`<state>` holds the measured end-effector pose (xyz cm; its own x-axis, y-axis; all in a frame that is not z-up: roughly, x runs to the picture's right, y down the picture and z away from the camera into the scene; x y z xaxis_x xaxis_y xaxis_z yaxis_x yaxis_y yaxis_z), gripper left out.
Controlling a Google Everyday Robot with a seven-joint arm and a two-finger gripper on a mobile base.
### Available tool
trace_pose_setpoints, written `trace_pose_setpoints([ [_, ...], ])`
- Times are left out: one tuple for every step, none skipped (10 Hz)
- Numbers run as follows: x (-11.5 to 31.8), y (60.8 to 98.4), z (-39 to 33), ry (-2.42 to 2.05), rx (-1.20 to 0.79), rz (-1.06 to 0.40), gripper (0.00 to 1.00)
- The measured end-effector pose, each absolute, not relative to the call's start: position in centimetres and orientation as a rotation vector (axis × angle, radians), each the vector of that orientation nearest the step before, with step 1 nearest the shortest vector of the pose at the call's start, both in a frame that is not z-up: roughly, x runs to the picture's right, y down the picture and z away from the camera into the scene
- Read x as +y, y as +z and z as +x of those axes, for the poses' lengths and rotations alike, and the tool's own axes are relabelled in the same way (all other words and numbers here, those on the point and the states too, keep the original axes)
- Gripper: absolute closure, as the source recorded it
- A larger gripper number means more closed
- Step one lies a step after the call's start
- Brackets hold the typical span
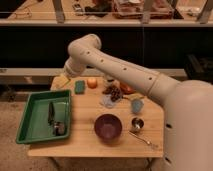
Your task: Place brush in metal cup
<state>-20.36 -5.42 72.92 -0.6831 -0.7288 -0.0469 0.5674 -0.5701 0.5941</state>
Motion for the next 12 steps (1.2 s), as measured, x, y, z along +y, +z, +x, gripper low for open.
trace_pose_setpoints([
  [-4.2, 72.8, -22.3, -2.287, -0.719, 0.369, 0.2],
  [-2.3, 73.0, -24.1, -2.332, -0.724, 0.354, 0.2],
  [-1.1, 73.5, -24.9, -2.358, -0.728, 0.34, 0.2],
  [-0.4, 74.0, -25.1, -2.372, -0.732, 0.327, 0.2],
  [-0.5, 74.0, -25.0, -2.372, -0.728, 0.327, 0.2],
  [-0.7, 74.1, -24.8, -2.373, -0.72, 0.324, 0.2],
  [-0.6, 74.1, -25.0, -2.374, -0.723, 0.326, 0.2],
  [-0.6, 74.0, -25.0, -2.373, -0.725, 0.326, 0.2],
  [-0.6, 74.1, -24.8, -2.376, -0.722, 0.322, 0.2],
  [-0.6, 74.0, -24.8, -2.383, -0.726, 0.321, 0.2],
  [-0.1, 73.7, -25.2, -2.415, -0.74, 0.336, 0.2],
  [1.0, 73.0, -26.0, -2.455, -0.759, 0.356, 0.2],
])
